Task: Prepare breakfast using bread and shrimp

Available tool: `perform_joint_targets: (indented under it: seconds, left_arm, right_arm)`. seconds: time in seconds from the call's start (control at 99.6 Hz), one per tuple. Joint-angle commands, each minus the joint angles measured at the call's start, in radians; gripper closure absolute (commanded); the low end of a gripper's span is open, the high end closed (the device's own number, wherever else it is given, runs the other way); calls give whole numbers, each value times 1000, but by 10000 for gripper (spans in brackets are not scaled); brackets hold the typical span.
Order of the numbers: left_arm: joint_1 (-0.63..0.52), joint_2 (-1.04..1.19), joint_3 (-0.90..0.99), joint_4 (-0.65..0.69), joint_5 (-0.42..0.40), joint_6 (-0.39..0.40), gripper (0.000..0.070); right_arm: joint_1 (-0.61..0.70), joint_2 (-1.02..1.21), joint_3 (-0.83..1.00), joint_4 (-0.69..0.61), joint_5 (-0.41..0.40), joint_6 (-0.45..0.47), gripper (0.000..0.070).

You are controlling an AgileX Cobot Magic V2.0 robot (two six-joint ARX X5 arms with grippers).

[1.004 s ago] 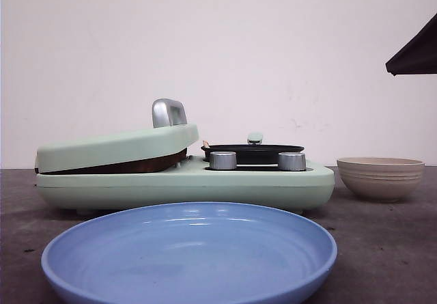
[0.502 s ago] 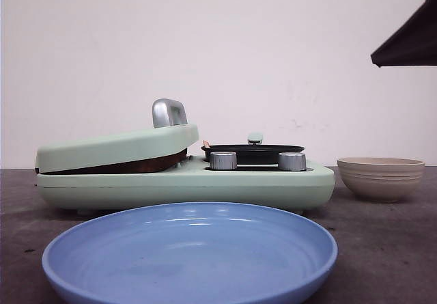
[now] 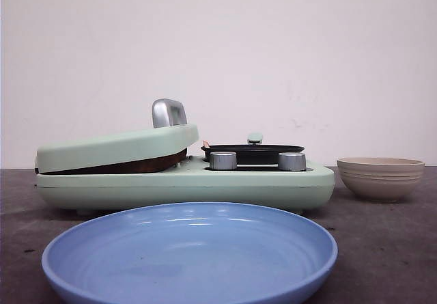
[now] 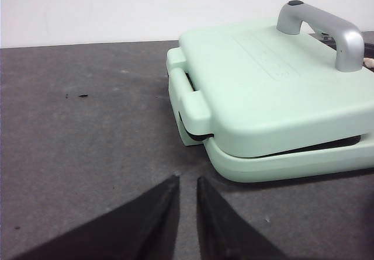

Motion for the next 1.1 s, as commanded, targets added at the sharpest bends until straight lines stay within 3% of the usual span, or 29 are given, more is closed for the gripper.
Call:
perform_joint_targets:
  seconds: [0.0, 0.12, 0.341, 0.532, 1.095]
  left_arm:
    - [2, 0, -18, 9, 2, 9, 700]
    - [2, -1, -18, 10, 2, 9, 700]
    - [2, 0, -18, 11, 2, 9, 700]
    - [2, -1, -18, 12, 2, 9, 700]
    - [2, -1, -18, 12, 2, 9, 700]
  right_arm:
    - [-29, -64, -2, -35, 7, -70, 686]
    - [-77, -63, -2, -101, 8, -64, 685]
    - [-83, -63, -2, -99, 25, -24, 685]
    - [-83, -63, -2, -69, -69, -25, 686]
    - [-83, -63, -2, -64, -71, -24, 685]
